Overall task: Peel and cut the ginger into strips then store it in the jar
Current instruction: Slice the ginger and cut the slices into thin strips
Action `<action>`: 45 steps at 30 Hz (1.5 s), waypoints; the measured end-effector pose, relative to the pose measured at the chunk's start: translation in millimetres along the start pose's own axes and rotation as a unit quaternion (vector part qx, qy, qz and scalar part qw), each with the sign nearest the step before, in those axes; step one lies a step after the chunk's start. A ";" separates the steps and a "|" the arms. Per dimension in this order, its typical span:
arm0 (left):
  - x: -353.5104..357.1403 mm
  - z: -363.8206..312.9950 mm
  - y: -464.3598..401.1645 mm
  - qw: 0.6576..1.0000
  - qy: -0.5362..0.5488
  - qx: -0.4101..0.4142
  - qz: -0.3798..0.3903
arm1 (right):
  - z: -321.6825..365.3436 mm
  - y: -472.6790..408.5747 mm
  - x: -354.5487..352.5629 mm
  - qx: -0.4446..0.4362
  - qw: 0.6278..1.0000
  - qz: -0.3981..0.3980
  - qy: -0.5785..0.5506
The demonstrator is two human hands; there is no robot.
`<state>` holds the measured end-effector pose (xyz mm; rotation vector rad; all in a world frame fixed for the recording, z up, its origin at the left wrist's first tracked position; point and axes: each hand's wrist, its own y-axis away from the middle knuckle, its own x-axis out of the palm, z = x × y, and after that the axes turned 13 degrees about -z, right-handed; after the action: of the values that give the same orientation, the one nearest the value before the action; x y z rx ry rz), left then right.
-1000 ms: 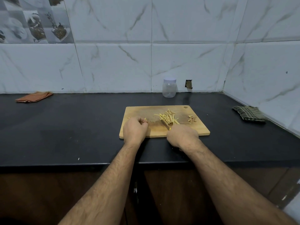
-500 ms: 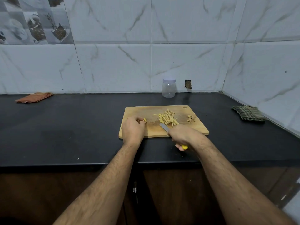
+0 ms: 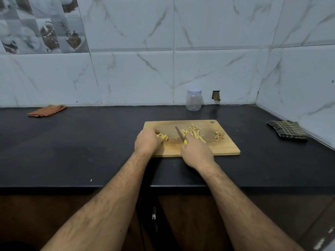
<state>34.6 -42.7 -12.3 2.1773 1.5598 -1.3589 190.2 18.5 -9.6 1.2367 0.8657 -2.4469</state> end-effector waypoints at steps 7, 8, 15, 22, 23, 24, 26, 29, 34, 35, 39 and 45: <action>3.2 -16.3 -7.1 0.999 -0.023 0.035 0.022 | -5.7 10.0 9.9 -0.013 0.996 -0.090 -0.017; 3.0 -18.7 -7.0 0.998 -0.033 0.041 0.027 | -5.5 10.3 9.9 -0.011 0.995 -0.095 -0.019; 10.0 -19.6 -12.0 0.999 -0.001 0.017 0.035 | -6.0 13.7 7.2 -0.009 0.994 -0.104 -0.028; 7.2 -21.8 -8.0 0.998 0.053 -0.025 -0.005 | -4.8 14.2 6.2 -0.001 0.995 -0.101 -0.026; 6.0 -24.9 -6.4 0.998 0.053 -0.025 0.001 | -4.5 14.4 5.5 0.001 0.995 -0.099 -0.027; 5.0 -27.5 -5.0 0.998 0.053 -0.026 0.009 | -3.9 15.0 4.8 0.003 0.995 -0.097 -0.028; 5.6 -30.9 -3.6 0.997 0.052 -0.036 0.032 | -2.3 17.1 3.1 0.008 0.995 -0.092 -0.030; 7.6 -33.8 2.3 0.992 0.064 -0.067 0.081 | -0.9 17.5 -0.9 0.012 0.997 -0.073 -0.029; 9.3 -39.2 8.8 0.987 0.058 -0.098 0.111 | -2.6 18.7 -13.9 0.007 1.000 0.019 -0.024; 8.3 -40.7 9.1 0.986 0.055 -0.104 0.116 | -3.2 20.6 -16.4 0.008 0.999 0.030 -0.020; 6.2 -42.8 9.7 0.977 0.071 -0.135 0.148 | -3.8 28.0 -23.5 0.014 0.999 0.052 -0.006; 0.1 -44.0 10.0 0.970 0.079 -0.146 0.177 | -0.5 31.8 -27.9 0.005 0.998 0.059 0.014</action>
<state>68.3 -22.2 9.6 2.2754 1.2393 -0.8125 222.5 -7.1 0.0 1.2897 0.7664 -2.3493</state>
